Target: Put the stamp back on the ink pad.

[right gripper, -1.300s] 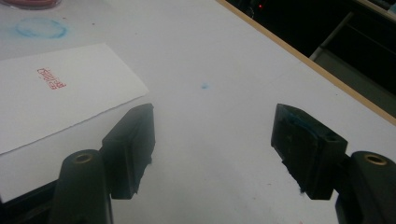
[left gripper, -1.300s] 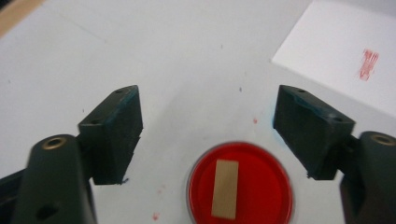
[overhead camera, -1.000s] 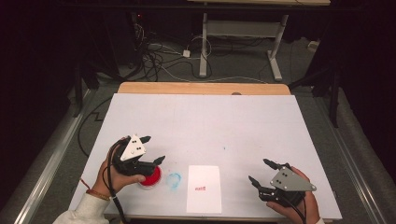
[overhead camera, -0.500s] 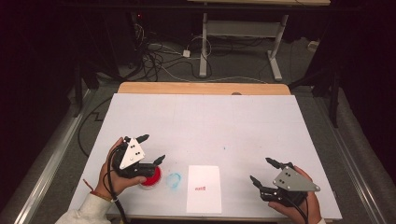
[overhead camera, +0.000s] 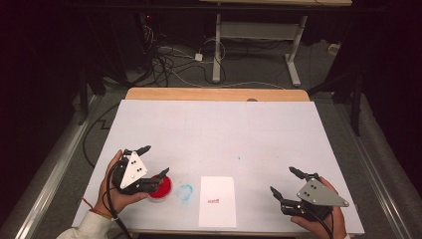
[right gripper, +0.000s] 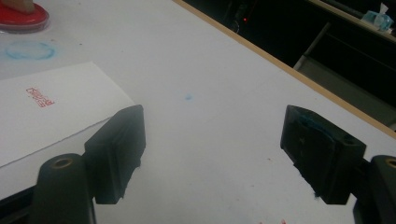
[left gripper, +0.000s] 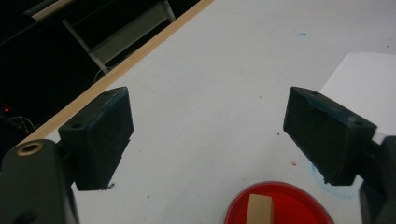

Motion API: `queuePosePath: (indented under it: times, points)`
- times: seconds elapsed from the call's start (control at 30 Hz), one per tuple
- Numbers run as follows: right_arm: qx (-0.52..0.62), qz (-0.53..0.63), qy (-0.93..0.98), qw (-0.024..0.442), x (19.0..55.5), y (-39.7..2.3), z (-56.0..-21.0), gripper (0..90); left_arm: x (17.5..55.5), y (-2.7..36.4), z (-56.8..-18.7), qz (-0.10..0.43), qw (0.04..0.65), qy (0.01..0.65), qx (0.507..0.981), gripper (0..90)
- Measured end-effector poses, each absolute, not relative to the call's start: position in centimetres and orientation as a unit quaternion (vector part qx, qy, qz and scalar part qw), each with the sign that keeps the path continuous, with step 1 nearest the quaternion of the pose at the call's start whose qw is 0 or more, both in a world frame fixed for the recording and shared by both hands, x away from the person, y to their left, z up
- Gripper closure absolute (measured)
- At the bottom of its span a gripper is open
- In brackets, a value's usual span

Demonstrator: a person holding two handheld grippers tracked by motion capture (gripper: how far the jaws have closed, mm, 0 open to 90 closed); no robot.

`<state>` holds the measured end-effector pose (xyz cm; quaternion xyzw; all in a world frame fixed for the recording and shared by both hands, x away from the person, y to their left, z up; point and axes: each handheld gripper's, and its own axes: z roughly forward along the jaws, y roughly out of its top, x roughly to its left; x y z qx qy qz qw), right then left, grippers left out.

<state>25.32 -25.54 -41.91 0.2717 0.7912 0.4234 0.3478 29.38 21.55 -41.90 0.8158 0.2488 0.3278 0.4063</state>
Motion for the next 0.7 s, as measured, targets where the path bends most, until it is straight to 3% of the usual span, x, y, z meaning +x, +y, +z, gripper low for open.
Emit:
queuePosePath:
  times: [0.7]
  points:
    - [0.311,0.422,0.772,0.361,24.7,-26.8,-42.8,19.5,27.4,22.9,-44.8,0.305,0.392,0.263,0.827,15.4]
